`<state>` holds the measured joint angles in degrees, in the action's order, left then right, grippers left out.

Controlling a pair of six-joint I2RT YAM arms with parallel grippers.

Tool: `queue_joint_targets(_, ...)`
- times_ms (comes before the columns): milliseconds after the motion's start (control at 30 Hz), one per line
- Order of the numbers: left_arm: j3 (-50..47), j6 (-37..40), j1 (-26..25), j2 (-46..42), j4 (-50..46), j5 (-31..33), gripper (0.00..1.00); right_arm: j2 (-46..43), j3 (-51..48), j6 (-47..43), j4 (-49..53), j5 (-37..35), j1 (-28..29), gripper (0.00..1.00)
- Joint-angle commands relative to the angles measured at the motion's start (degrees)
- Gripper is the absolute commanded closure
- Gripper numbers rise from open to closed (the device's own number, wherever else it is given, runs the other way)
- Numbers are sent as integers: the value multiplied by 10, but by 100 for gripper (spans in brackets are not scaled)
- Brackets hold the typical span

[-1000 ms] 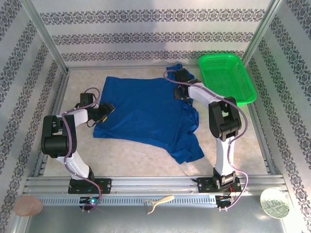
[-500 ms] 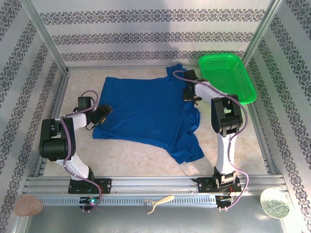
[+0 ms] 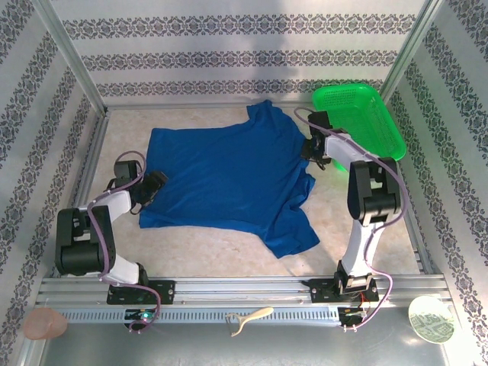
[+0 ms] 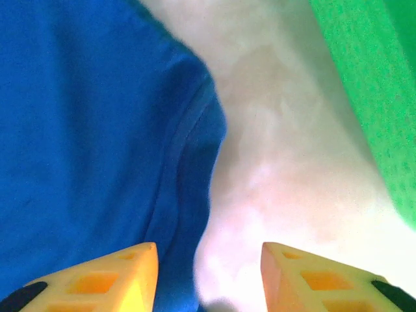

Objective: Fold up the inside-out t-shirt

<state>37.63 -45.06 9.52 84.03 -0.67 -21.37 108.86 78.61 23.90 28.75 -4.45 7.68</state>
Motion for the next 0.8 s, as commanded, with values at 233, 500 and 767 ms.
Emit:
queue_joint_targets(233,88,19,4,6,-38,-56,31,-352,-304,43,2,61,51,42)
queue_joint_targets(500,77,14,3,34,-19,-90,30,-558,-511,133,71,49,105,38)
queue_joint_targets(767,73,21,3,-55,-71,-103,29,-607,-544,233,119,-28,195,36)
